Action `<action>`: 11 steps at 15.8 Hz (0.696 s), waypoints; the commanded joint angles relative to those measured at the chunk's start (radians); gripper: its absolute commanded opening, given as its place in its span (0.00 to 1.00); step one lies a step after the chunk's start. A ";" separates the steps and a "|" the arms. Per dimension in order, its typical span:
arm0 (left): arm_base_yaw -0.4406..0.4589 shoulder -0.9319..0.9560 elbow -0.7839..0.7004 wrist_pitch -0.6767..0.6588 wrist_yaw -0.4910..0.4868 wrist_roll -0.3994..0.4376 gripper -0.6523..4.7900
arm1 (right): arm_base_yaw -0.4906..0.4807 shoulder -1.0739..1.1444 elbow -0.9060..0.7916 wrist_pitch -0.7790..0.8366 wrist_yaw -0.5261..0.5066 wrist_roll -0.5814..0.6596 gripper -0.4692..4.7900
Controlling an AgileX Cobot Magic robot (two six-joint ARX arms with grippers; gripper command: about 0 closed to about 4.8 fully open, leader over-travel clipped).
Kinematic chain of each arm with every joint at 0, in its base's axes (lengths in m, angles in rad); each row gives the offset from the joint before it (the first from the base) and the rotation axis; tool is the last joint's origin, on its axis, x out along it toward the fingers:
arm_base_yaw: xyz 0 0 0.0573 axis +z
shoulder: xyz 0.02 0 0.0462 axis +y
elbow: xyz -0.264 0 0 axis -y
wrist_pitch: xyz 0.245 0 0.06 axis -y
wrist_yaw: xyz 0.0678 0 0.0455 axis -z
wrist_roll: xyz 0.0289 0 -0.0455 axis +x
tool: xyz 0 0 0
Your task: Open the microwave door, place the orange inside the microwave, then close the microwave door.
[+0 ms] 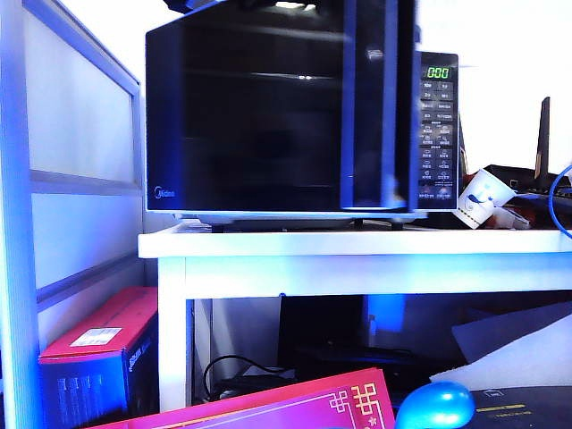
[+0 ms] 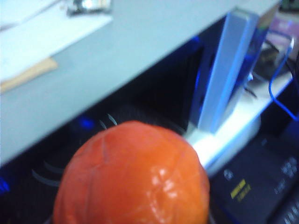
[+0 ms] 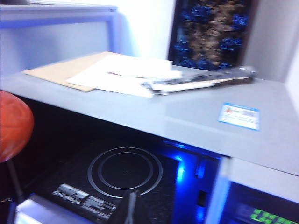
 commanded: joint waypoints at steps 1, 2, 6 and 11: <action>-0.002 -0.046 0.000 -0.037 -0.001 0.003 0.47 | 0.002 -0.005 0.004 0.010 -0.009 -0.003 0.11; -0.002 -0.054 0.000 -0.031 -0.001 0.003 0.47 | 0.002 -0.005 0.003 0.010 -0.010 -0.003 0.11; -0.002 -0.056 0.000 -0.018 0.002 0.002 0.47 | 0.007 0.008 0.003 -0.039 -0.097 -0.004 0.11; -0.002 -0.045 0.000 -0.020 0.087 -0.084 0.47 | 0.017 0.034 0.003 -0.039 -0.114 -0.112 0.14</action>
